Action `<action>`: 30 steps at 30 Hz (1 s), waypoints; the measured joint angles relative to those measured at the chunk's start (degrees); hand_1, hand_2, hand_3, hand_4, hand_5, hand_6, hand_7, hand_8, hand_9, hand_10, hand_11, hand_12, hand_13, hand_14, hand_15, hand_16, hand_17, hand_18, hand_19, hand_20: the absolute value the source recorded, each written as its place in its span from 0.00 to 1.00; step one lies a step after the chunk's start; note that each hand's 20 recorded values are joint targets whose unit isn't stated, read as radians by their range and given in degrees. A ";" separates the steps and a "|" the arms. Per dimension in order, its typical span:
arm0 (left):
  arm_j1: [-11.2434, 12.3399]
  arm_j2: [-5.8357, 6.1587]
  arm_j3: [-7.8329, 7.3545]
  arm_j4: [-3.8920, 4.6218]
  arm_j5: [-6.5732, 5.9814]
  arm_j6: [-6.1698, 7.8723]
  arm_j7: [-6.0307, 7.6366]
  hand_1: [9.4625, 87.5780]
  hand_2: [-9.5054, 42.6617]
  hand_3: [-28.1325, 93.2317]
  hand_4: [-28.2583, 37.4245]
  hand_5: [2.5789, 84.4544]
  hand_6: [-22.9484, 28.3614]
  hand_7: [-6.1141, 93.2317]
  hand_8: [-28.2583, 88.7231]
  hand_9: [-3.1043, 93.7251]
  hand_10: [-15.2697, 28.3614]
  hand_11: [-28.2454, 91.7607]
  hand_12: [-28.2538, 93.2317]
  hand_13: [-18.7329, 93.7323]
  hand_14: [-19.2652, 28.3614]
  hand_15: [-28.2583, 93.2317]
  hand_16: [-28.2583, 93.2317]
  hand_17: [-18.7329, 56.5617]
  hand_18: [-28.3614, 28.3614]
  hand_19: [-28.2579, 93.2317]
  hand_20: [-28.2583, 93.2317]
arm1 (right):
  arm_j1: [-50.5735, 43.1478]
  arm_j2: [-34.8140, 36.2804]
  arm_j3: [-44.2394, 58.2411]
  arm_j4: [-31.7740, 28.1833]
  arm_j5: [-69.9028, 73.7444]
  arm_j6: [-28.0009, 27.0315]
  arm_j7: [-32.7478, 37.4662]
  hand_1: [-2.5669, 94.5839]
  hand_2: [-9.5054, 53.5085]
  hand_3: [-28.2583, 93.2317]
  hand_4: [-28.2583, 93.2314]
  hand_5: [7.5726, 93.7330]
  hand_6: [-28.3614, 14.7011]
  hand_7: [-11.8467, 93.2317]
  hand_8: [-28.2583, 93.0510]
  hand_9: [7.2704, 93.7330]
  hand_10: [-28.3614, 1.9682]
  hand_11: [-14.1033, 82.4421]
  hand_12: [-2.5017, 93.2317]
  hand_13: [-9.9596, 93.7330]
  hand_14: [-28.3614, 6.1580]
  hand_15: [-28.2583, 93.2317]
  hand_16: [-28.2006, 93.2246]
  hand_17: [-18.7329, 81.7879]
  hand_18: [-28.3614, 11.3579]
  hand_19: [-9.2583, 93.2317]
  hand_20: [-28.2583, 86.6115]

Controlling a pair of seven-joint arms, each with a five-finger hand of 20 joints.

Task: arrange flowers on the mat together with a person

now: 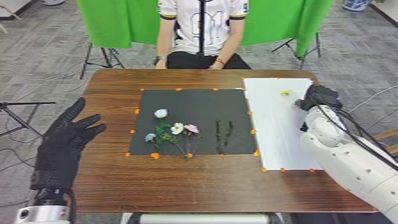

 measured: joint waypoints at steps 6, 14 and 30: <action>0.51 0.02 0.00 0.00 -0.10 0.03 0.09 0.10 0.25 0.88 0.00 0.32 0.52 0.23 0.14 0.37 0.78 0.45 0.33 0.38 0.97 0.68 0.16 0.14 0.92 0.64 0.41 | -0.97 -0.09 -0.32 -0.14 -0.80 4.21 1.31 0.60 0.00 0.75 0.00 0.91 0.81 0.29 0.24 0.99 0.80 0.28 0.38 0.86 0.75 0.65 0.44 0.48 0.32 0.85 0.33; 0.78 -0.03 -0.05 -0.06 -0.06 0.06 0.05 0.11 0.25 0.88 0.00 0.32 0.52 0.23 0.14 0.37 0.78 0.45 0.33 0.38 0.97 0.68 0.16 0.14 0.92 0.64 0.41 | -2.41 0.20 0.36 -3.40 -1.29 7.60 1.73 0.59 0.00 0.77 0.00 0.92 0.79 0.28 0.25 0.99 0.80 0.28 0.38 0.86 0.75 0.65 0.44 0.48 0.32 0.85 0.33; 1.87 -0.15 -0.96 -0.49 0.08 0.13 -0.26 0.11 0.25 0.88 0.00 0.32 0.52 0.23 0.14 0.37 0.78 0.45 0.33 0.38 0.97 0.68 0.16 0.14 0.92 0.64 0.41 | -5.84 -1.20 0.21 -23.89 -1.57 6.92 -7.00 0.59 0.00 0.78 0.00 0.93 0.78 0.27 0.26 1.00 0.77 0.29 0.38 0.86 0.72 0.67 0.44 0.48 0.30 0.87 0.32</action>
